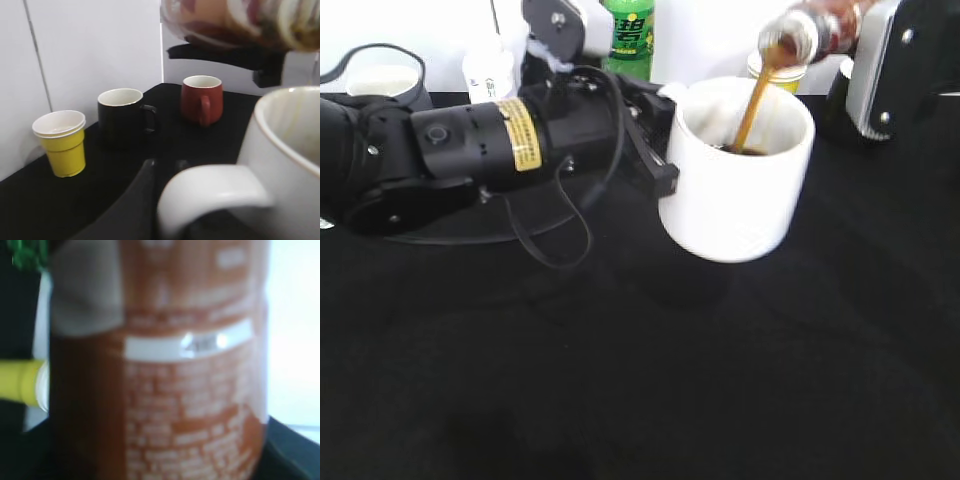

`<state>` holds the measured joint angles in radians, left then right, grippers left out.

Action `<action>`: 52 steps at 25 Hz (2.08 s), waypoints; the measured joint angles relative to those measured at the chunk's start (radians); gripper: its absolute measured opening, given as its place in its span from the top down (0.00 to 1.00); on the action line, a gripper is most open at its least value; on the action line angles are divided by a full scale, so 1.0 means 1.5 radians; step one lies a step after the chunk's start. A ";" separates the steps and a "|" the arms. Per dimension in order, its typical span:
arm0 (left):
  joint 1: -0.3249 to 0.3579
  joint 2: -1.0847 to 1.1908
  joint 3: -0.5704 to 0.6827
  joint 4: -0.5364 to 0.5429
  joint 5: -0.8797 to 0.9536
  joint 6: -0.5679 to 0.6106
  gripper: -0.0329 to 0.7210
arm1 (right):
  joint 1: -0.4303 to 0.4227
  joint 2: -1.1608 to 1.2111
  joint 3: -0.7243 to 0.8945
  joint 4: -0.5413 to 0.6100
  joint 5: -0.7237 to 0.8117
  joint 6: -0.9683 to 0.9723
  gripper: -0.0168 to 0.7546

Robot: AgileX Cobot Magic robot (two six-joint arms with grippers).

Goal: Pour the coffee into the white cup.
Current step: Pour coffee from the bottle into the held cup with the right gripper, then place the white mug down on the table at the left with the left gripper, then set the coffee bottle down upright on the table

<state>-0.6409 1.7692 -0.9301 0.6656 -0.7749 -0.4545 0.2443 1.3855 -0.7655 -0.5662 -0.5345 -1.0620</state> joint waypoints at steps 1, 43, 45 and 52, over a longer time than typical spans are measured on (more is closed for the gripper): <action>0.001 0.000 0.000 -0.010 0.000 0.000 0.87 | 0.000 0.000 0.000 -0.012 0.000 0.036 0.31; 0.253 0.094 0.283 -0.387 -0.265 0.244 0.58 | 0.000 0.000 0.033 -0.028 0.025 1.012 0.31; 0.253 0.052 0.319 -0.374 -0.263 0.244 0.58 | 0.000 0.000 0.081 0.090 0.015 0.904 0.31; 0.253 -0.117 0.415 -0.299 -0.262 0.244 0.58 | 0.000 0.262 0.159 0.351 -0.303 0.692 0.31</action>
<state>-0.2608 1.5933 -0.3071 0.2169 -1.1678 -0.0883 0.2443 1.7783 -0.5271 -0.0394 -0.9888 -0.0233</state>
